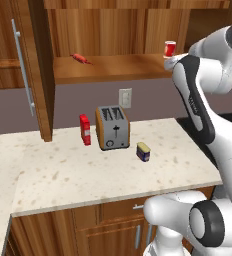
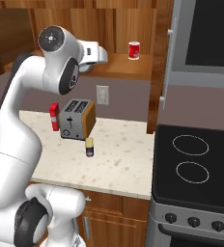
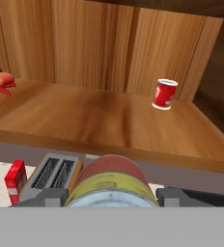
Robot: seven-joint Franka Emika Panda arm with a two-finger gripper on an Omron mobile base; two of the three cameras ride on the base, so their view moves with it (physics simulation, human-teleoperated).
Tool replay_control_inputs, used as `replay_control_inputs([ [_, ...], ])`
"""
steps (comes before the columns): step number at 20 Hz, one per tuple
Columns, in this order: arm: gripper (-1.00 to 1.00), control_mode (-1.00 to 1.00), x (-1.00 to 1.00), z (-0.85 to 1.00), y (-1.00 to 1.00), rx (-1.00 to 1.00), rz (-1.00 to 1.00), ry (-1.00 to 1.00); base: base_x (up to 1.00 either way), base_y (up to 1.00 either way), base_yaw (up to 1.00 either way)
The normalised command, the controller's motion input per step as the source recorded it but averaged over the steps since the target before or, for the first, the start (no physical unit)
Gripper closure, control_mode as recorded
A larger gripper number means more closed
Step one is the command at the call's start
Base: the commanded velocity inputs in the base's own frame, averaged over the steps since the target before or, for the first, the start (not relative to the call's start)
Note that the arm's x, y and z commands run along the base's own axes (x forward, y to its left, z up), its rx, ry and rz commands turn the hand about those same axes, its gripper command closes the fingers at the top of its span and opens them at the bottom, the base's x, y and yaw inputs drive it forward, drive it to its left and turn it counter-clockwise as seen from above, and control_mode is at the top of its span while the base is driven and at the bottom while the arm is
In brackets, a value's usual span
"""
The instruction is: Pick the cans from the counter and place them in their designated side in the cabinet.
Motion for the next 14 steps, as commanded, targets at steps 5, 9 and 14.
replay_control_inputs([
  [5, 1.0, -1.0, 0.19, 0.0, -0.04, 0.0, 0.0, 0.0, 0.0, 0.0, 0.0],
  [9, 1.0, -1.0, 0.26, 0.0, -0.03, 0.0, 0.0, 0.0, 0.0, 0.0, 0.0],
  [14, 1.0, -1.0, 0.29, 0.0, -0.01, 0.0, 0.0, 0.0, 0.0, 0.0, 0.0],
])
